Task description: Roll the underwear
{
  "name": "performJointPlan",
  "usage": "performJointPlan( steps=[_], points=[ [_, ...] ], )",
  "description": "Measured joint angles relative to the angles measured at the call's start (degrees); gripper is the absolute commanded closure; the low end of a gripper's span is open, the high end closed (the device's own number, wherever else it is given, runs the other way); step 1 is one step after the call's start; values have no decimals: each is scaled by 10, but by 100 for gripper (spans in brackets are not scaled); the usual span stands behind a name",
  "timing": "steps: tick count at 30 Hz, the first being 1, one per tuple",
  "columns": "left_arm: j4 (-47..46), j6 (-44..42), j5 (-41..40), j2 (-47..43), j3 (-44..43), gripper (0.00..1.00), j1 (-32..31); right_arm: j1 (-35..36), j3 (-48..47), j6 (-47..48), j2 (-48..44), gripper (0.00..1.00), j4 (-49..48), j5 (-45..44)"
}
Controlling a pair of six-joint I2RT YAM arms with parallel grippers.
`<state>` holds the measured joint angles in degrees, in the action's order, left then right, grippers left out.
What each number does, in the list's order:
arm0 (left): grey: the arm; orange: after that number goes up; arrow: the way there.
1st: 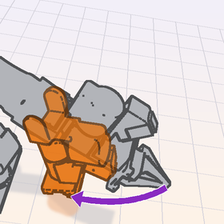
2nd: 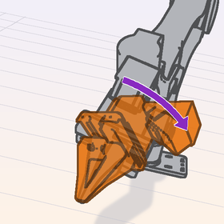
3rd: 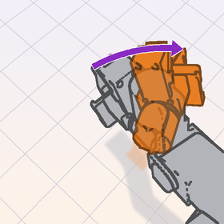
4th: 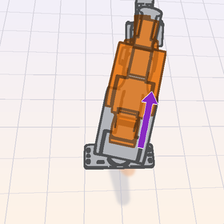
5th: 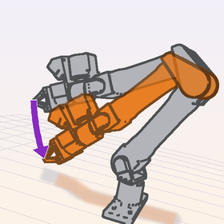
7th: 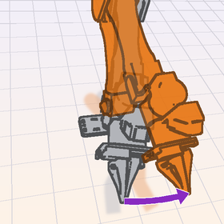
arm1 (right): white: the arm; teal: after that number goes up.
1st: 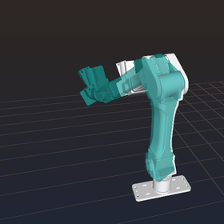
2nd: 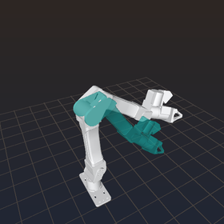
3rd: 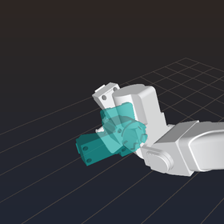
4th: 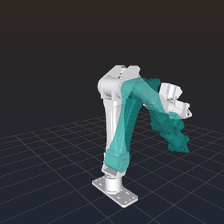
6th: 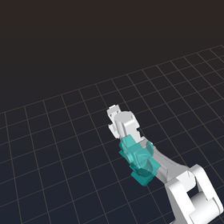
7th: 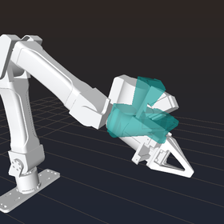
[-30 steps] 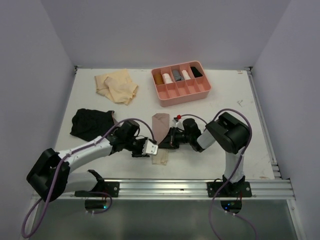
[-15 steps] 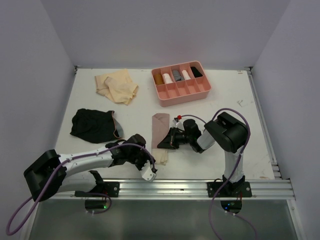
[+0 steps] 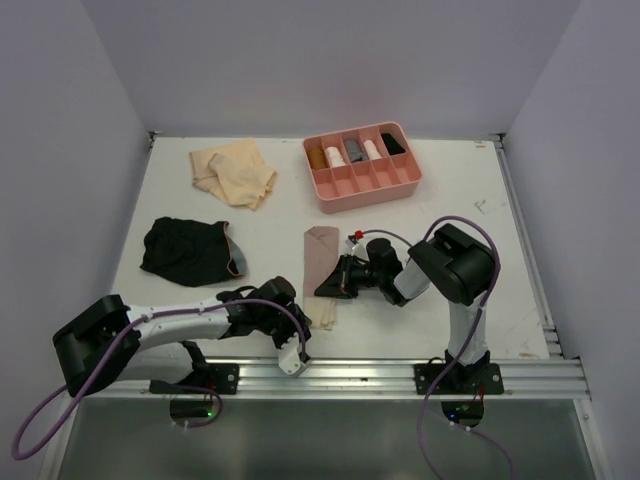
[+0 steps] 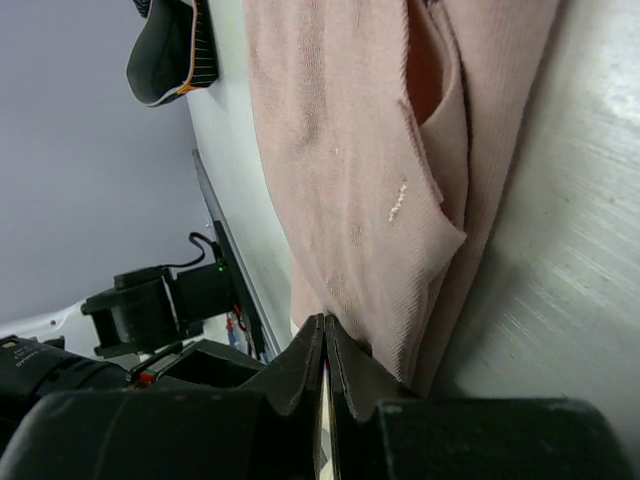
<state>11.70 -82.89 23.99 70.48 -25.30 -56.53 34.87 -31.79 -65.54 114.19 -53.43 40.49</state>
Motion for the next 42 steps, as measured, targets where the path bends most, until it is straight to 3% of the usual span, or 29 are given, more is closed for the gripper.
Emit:
performJointPlan(
  steps=[3,8,14,18,31,42],
  points=[
    [-6,-7,0,0,3,64,-11,0,0,0,2,92,-3,2],
    [-32,-6,-1,23,3,84,-17,0,0,0,2,93,-4,3],
    [-49,-2,-5,33,3,82,-17,0,0,0,8,93,-13,10],
    [-49,1,-9,33,3,99,-17,0,0,0,9,93,-14,11],
    [-14,66,-2,25,-53,100,-8,0,2,9,8,93,-13,15],
    [-12,109,25,77,-145,100,75,0,21,30,-29,92,34,25]
  ],
)
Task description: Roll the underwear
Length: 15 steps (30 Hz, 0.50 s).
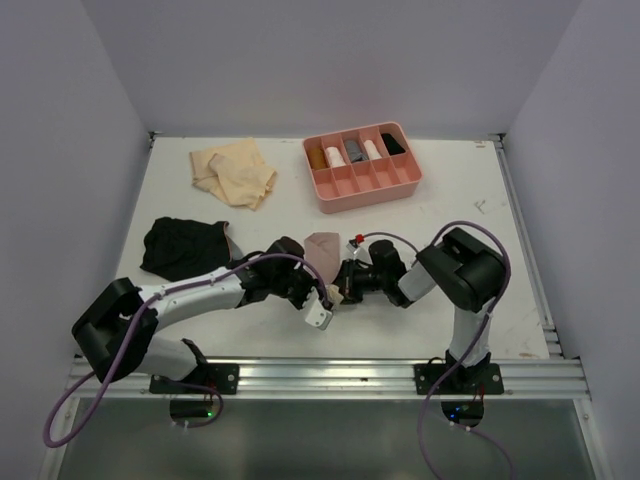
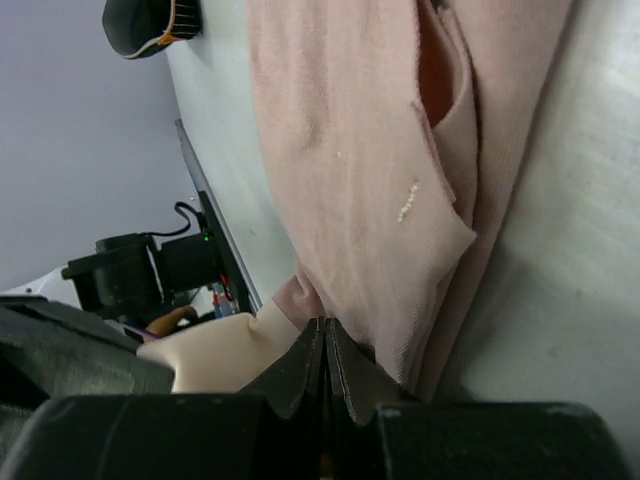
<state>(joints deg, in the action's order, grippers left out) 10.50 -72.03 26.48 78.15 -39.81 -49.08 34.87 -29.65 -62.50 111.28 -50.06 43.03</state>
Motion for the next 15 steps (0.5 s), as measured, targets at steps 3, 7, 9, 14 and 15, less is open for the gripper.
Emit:
performJointPlan(
  steps=[3,7,9,14,15],
  points=[
    [5,-2,6,7,-6,100,15,0,-5,26,-37,92,72,-5],
    [12,-7,15,7,-7,100,17,0,-53,78,-94,90,193,-18],
    [13,-9,17,7,-7,100,17,0,-97,115,-111,90,255,-33],
    [15,-12,23,9,-7,100,18,-5,-170,166,-114,90,332,-44],
    [15,-12,23,9,-7,100,18,-6,-179,172,-112,90,341,-45]
  ],
)
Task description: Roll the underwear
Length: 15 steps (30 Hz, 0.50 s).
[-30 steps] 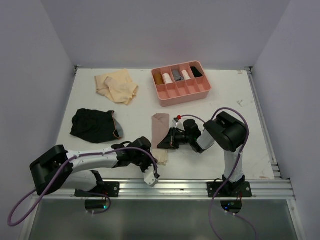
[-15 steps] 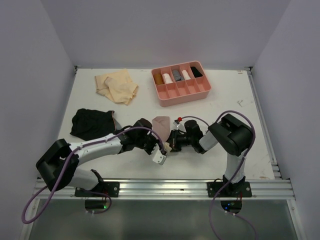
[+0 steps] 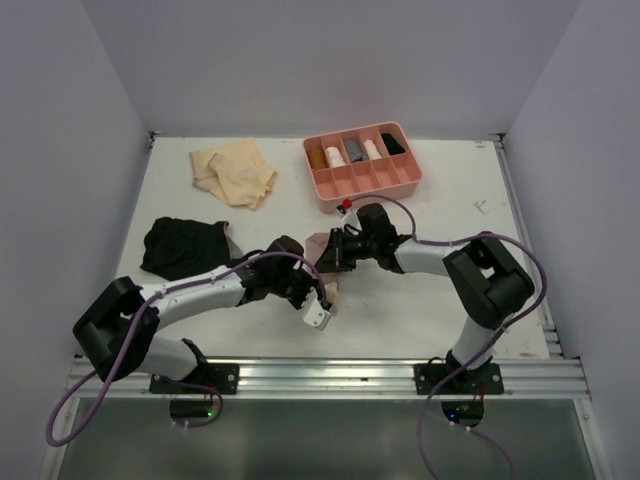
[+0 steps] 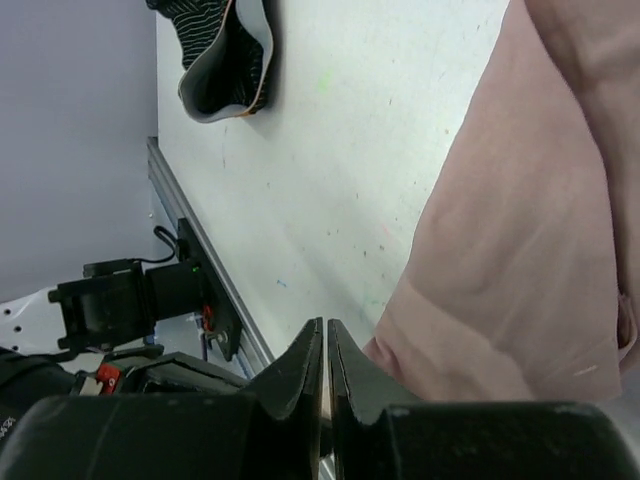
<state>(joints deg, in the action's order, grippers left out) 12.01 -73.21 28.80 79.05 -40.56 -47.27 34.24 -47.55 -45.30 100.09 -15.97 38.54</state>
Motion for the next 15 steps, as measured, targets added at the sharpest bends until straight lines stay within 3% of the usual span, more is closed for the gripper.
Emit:
performJointPlan(
  steps=[15],
  points=[
    [-17,-9,-8,53,-5,100,28,-9,-61,29,132,91,24,24]
  ],
)
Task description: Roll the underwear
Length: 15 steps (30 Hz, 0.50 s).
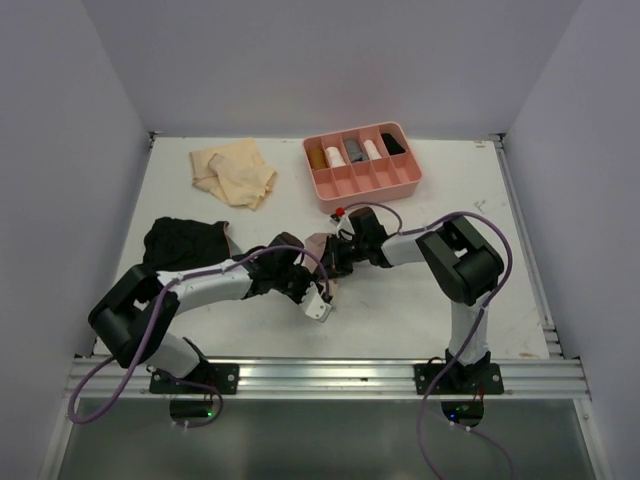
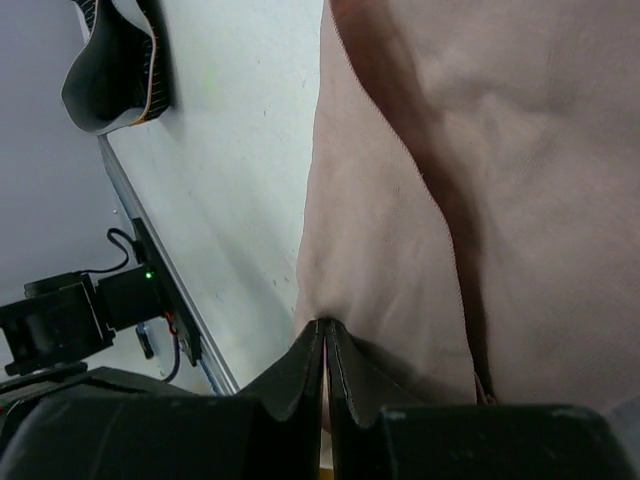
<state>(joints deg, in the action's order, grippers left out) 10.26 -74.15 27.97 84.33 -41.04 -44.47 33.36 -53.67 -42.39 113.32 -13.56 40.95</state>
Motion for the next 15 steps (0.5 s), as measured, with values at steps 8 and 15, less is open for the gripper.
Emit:
performJointPlan(
  steps=[8,15],
  points=[
    [-27,-5,-5,59,-10,100,21,0,-2,0,2,91,-1,6],
    [-40,-10,-6,72,-15,96,24,-7,-14,1,-6,78,26,-2]
  ],
)
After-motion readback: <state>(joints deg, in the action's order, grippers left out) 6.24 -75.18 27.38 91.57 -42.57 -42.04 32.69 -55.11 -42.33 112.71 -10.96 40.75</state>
